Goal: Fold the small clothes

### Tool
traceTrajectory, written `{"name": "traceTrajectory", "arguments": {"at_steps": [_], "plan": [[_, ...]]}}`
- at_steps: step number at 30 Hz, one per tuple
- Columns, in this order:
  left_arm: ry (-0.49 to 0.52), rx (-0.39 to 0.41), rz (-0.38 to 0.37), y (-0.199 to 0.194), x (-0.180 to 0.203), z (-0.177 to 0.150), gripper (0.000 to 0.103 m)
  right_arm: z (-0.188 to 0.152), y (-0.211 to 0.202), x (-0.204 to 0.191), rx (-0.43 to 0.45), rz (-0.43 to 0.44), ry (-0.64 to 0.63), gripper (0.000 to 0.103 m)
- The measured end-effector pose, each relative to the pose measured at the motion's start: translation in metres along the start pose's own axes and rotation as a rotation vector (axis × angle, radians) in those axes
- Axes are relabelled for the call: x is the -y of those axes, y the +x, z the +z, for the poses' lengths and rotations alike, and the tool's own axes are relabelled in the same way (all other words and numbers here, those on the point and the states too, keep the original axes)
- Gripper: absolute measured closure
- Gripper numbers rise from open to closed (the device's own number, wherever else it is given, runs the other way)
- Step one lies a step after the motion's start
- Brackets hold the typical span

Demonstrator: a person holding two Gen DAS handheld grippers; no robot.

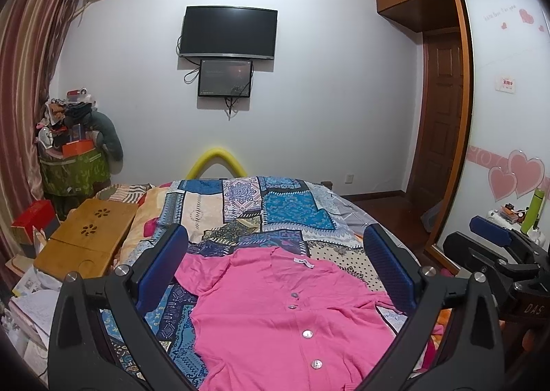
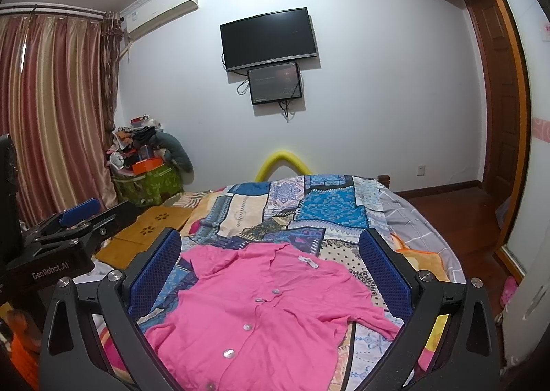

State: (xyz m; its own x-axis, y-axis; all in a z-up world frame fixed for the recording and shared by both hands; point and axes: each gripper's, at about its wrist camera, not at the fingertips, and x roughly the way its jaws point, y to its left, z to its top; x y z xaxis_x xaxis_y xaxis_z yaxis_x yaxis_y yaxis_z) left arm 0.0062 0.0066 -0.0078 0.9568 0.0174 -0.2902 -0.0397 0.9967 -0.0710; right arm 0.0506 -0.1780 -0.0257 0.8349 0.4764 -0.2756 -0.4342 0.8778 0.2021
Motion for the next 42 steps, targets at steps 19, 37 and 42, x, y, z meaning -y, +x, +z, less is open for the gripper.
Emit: {"name": "traceTrajectory", "arguments": {"at_steps": [19, 37, 42], "plan": [[-0.006, 0.01, -0.007, -0.003, -0.0038, 0.0013, 0.0, 0.0017, -0.0002, 0.0016, -0.001, -0.001, -0.001, 0.0], [-0.002, 0.02, 0.0, -0.0074, -0.0014, 0.0017, 0.0, 0.0017, -0.0001, 0.0016, -0.002, -0.001, -0.002, 0.0], [-0.004, 0.02, 0.0, -0.0082, -0.002, 0.0011, 0.0, 0.0012, 0.0001, 0.0016, -0.001, -0.002, -0.001, 0.0]]}}
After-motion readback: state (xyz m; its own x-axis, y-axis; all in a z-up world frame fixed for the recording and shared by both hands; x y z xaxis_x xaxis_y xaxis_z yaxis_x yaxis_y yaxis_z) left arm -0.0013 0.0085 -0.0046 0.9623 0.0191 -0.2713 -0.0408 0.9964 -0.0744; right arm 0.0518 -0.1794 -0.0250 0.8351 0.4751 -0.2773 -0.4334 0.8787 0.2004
